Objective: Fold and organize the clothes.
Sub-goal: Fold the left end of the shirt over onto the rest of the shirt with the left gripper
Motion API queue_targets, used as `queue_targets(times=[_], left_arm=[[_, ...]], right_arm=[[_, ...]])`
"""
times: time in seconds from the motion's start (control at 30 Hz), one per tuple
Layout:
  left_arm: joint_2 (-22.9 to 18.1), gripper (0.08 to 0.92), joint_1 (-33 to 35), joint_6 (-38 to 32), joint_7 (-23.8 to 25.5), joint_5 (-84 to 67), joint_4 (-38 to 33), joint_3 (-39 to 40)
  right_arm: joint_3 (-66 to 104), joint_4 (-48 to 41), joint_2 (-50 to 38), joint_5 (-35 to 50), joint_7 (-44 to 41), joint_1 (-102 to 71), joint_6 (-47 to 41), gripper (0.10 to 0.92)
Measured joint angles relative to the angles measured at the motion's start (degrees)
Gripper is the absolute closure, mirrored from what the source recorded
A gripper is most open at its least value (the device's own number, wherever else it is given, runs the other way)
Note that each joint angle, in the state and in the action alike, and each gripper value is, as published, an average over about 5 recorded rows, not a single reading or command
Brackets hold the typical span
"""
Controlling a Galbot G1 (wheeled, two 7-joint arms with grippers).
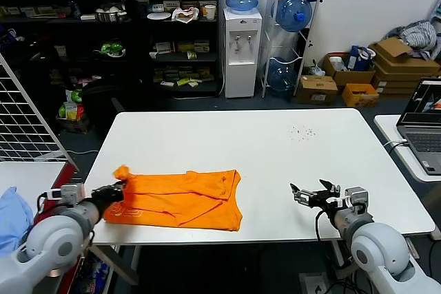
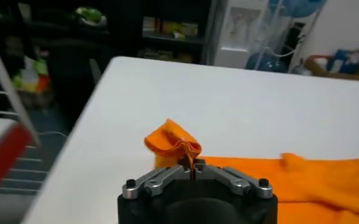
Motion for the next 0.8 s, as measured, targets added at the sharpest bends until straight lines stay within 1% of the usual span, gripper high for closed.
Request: queue_targets(times=[0.17,0.43,0.6,0.8], left_arm=[[-4.7,0.896,-5.6,0.1,-4.0,-4.3,-1.6,5.7],[-12.4,0.896,-13.5,0.0,-9.1,-7.9,-1.3,13.6],[-16.2,0.896,-16.3,-0.1,-11.2,-8.8,-1.0,17.2],[-19.2,0.896,-18.3,-0.6,-12.8,-9.6,-0.7,19.9]], right_arm=[[0.6,0.8,1.1,-0.9,0.1,-1.5,-0.2,0.104],[0.9,1.4,2.5,-2.1,0.2,-2.9,-0.3,0.104],[1.1,1.5,2.6,-2.3,0.2,-3.3,-0.3,0.104],[0.9,1.4,2.9,-2.5,0.2,-3.2,-0.3,0.104]])
